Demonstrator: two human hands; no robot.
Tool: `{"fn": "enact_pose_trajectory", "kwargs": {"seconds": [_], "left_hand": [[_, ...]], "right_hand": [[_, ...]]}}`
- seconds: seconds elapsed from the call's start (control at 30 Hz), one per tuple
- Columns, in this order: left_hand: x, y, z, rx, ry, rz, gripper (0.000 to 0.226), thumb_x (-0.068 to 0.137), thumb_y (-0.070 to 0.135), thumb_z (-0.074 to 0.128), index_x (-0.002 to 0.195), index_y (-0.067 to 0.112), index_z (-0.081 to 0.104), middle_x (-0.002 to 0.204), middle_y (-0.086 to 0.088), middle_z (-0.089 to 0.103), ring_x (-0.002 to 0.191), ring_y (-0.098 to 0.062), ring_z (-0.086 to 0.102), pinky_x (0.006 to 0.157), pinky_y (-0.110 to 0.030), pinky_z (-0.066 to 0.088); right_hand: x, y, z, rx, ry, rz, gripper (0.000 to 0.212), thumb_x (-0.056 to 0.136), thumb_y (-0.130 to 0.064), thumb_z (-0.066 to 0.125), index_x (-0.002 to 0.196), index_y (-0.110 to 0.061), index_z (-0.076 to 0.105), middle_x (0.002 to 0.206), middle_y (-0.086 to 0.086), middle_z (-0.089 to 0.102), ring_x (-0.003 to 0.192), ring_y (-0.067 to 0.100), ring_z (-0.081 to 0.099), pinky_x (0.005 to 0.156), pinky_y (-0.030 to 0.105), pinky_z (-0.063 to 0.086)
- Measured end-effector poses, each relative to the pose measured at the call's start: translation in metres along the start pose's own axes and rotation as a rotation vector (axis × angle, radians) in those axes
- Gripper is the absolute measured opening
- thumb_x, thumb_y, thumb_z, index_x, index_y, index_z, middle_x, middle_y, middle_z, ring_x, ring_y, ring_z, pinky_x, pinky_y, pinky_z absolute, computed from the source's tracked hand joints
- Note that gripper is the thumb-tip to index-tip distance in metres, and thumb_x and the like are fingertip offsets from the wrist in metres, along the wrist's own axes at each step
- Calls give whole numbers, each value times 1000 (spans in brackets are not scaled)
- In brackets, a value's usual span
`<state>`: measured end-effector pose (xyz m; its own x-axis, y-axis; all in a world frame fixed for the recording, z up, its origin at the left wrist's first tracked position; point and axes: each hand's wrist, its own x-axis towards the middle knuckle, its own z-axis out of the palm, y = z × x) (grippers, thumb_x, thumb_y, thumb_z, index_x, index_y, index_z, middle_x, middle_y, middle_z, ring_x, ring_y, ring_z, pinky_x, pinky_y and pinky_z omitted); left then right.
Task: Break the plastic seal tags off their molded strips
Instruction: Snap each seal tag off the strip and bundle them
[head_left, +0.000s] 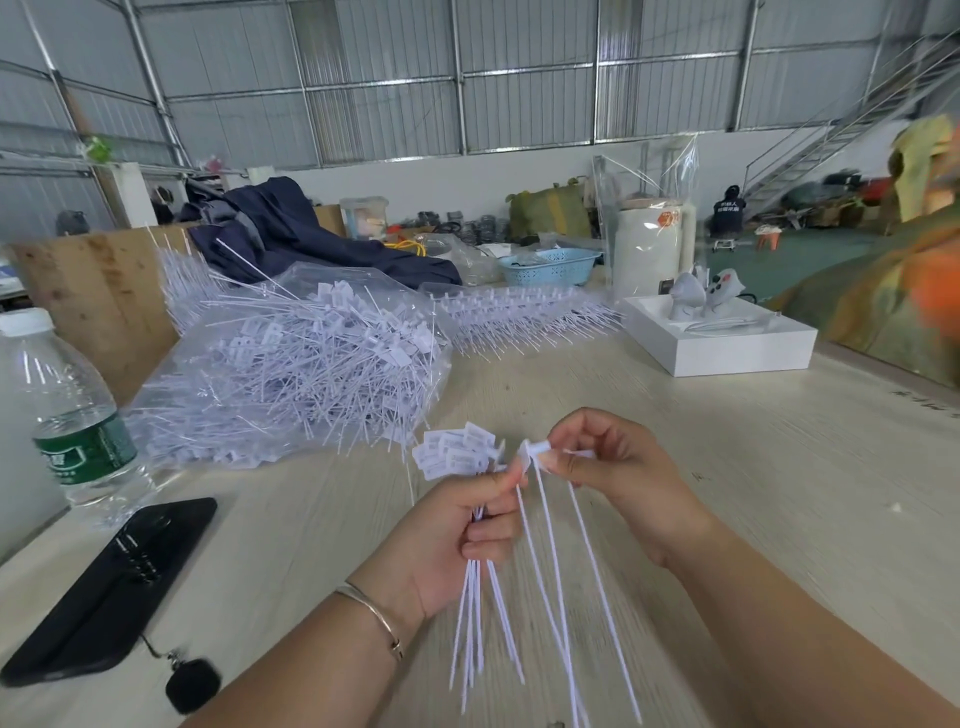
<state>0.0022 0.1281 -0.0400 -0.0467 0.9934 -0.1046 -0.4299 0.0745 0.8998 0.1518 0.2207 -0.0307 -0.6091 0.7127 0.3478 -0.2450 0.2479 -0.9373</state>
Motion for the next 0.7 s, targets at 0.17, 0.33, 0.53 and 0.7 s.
{"fn": "enact_pose_trajectory", "kwargs": {"seconds": [0.17, 0.33, 0.53, 0.7], "left_hand": [[2, 0, 2, 211, 215, 191, 16, 74, 18, 70, 71, 10, 56, 62, 0, 45, 43, -6, 26, 35, -16, 17], [2, -2, 2, 289, 308, 123, 18, 86, 27, 70, 83, 10, 64, 71, -2, 62, 45, -6, 34, 35, -14, 22], [2, -1, -2, 242, 304, 86, 15, 85, 22, 71, 80, 13, 61, 62, 0, 52, 44, -6, 30, 34, -15, 19], [3, -1, -1, 209, 266, 77, 19, 82, 19, 72, 64, 17, 65, 52, 2, 35, 40, -7, 23, 37, -18, 14]], "right_hand": [[2, 1, -7, -222, 214, -101, 14, 76, -3, 78, 74, -10, 66, 65, -10, 58, 59, 5, 48, 56, 13, 39], [2, 1, -8, -171, 142, -99, 9, 79, -3, 76, 82, -6, 69, 59, 2, 63, 52, 12, 56, 53, 19, 45], [1, 1, -14, -78, -3, -12, 8, 83, -5, 70, 88, 2, 70, 61, 16, 66, 53, 19, 58, 61, 23, 50], [4, 2, -17, -107, -111, 48, 9, 86, -6, 66, 90, 1, 70, 56, 11, 61, 53, 16, 53, 58, 18, 45]]}}
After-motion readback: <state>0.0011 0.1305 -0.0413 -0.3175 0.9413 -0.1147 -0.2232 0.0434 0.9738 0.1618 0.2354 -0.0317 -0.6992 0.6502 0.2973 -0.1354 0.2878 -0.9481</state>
